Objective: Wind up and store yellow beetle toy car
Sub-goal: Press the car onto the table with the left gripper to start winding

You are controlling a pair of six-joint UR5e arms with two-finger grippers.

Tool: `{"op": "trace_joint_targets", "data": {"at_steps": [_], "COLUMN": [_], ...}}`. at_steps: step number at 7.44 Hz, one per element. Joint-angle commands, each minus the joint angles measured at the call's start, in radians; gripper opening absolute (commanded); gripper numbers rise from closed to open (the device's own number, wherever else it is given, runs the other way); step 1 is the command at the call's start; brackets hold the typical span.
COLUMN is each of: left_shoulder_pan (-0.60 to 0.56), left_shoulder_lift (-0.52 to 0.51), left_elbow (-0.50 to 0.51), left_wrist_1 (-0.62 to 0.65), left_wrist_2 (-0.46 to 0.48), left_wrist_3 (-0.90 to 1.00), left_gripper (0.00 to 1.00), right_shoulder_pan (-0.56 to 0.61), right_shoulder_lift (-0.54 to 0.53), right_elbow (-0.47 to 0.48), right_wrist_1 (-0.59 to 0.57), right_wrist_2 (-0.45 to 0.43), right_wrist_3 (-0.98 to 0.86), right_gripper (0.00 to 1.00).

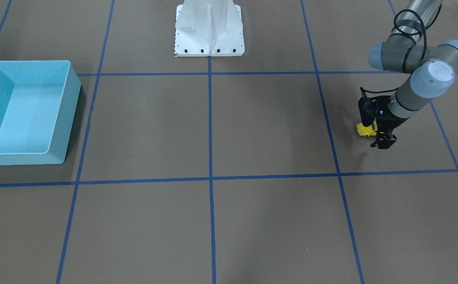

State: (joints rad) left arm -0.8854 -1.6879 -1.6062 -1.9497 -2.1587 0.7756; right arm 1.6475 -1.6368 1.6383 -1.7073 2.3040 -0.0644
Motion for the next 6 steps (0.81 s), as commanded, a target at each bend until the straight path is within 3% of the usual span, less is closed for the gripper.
{"op": "trace_joint_targets", "data": {"at_steps": [1, 6], "left_shoulder_pan": [0.0, 0.0], "left_shoulder_lift": [0.008, 0.013], "left_elbow": [-0.004, -0.003], "left_wrist_1": [0.0, 0.0], "left_wrist_2": [-0.029, -0.041], "left_wrist_3": [0.002, 0.004], "left_gripper": [1.0, 0.98], "right_shoulder_pan": [0.0, 0.0], "right_shoulder_lift": [0.0, 0.0], "right_elbow": [0.0, 0.0], "right_wrist_1": [-0.002, 0.0], "right_wrist_2": [0.0, 0.0], "right_wrist_3": [0.0, -0.002], "right_gripper": [1.0, 1.0]}}
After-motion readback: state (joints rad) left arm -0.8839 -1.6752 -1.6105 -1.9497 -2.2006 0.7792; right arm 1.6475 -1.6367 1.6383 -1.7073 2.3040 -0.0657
